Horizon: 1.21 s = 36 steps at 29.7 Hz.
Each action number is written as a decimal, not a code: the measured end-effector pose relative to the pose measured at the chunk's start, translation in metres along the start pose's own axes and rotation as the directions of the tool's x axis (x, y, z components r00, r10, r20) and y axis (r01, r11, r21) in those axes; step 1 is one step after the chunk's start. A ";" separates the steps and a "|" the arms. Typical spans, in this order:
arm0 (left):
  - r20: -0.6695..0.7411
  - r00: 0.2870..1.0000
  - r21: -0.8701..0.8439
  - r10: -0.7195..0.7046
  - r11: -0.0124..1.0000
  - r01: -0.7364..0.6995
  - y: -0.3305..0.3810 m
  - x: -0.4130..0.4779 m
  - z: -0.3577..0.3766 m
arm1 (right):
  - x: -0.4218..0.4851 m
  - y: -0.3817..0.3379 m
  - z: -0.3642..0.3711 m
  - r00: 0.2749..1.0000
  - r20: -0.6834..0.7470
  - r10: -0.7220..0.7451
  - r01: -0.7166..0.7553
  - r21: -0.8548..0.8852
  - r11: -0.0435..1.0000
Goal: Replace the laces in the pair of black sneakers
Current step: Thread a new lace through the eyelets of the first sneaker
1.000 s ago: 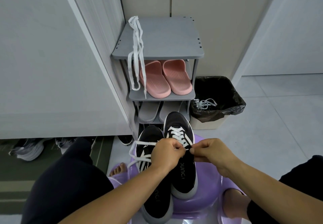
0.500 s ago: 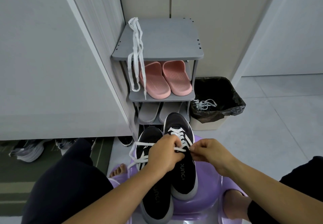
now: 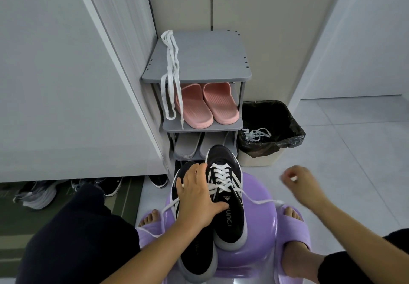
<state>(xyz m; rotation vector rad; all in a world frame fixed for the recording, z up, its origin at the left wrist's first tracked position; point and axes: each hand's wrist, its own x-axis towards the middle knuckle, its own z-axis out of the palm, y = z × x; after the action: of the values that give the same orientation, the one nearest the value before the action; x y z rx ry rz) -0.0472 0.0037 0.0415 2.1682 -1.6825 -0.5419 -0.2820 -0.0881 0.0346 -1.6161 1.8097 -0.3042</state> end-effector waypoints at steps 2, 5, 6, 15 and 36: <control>-0.089 0.996 0.006 -0.026 1.000 0.027 0.000 -0.006 0.000 | -0.029 -0.033 0.024 0.971 0.235 0.050 -0.101 0.210 0.972; -0.291 0.950 -0.038 -0.112 0.994 0.106 -0.006 -0.019 0.005 | -0.057 -0.054 0.054 0.858 0.462 0.226 -0.461 0.495 0.737; -0.320 0.937 -0.075 -0.143 0.989 0.126 -0.007 -0.024 0.007 | -0.059 -0.057 0.061 0.855 0.459 0.241 -0.494 0.581 0.646; -0.216 0.954 -0.050 -0.208 0.978 0.202 -0.001 -0.029 0.015 | -0.038 -0.039 0.047 0.937 0.135 0.321 -0.310 0.744 0.592; 0.276 0.947 -0.389 -0.163 0.882 0.265 -0.019 0.006 -0.023 | -0.025 0.000 0.039 0.901 0.118 0.418 -0.396 0.618 0.679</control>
<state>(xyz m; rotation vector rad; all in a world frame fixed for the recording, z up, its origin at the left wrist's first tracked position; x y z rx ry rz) -0.0188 0.0032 0.0514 2.0313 -1.2736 -1.1532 -0.2578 -0.0546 0.0142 -0.7126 1.7686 -0.6511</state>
